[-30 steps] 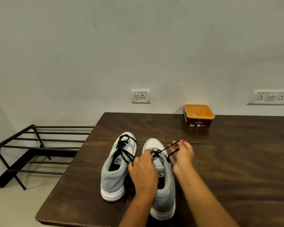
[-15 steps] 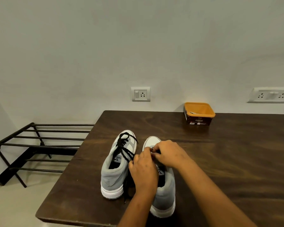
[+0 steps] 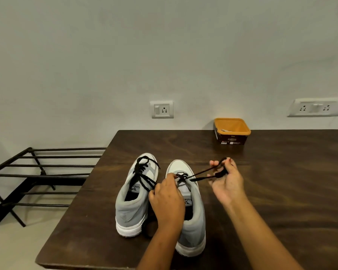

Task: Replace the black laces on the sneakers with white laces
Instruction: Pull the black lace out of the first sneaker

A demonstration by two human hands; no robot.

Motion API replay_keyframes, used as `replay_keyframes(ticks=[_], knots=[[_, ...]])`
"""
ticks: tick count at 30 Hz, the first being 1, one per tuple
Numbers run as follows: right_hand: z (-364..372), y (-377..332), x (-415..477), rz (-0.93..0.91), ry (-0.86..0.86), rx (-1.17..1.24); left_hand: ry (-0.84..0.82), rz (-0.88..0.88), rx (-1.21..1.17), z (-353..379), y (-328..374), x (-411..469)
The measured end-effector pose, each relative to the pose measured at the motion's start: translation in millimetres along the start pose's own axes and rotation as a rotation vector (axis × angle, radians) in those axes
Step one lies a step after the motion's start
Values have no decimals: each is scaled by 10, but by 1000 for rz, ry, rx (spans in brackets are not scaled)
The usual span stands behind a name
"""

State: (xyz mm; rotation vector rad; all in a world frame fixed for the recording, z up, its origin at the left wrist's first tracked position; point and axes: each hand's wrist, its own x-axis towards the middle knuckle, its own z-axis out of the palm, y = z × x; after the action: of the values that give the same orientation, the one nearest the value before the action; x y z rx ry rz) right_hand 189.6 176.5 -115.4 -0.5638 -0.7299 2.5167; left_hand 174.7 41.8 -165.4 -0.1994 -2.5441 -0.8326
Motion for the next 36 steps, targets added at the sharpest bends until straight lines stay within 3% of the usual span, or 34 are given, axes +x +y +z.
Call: replay_keyframes(ticks=[2,3,5,8,11,14,17,21,27,33,36], knots=[[60,8,-22,63,-31,74,15,18,31,-2,5,2],[106,21,-37,109,-48,-25,18,17,36,-4,6,3],[165,55,-60,119,-158,-584,10,6,19,-6,6,2],[204,159,-76,-191,-419,-1586,2,-4,21,10,-4,8],[342,268,-181,-294,-478,-2056,-14,-26,5,14,-4,11],[415,301,-233,-330,-448,-2291,-114,-73,-25,-18,7,22],[347,244,-164,-336,-455,-2078,-122,-77,-23,-15,-3,21],[124,77,-92,-127,-368,-1380,-69,-59,-39,17,-6,6],[-47,83,-52,68,-76,-309,-35,-23,-20,49,-22,12],[-2,27,24,64,-39,137,-11,-8,-20,48,-26,12],[-9,-111,103,-6,-2,16,-7,8,-9,44,-15,15]])
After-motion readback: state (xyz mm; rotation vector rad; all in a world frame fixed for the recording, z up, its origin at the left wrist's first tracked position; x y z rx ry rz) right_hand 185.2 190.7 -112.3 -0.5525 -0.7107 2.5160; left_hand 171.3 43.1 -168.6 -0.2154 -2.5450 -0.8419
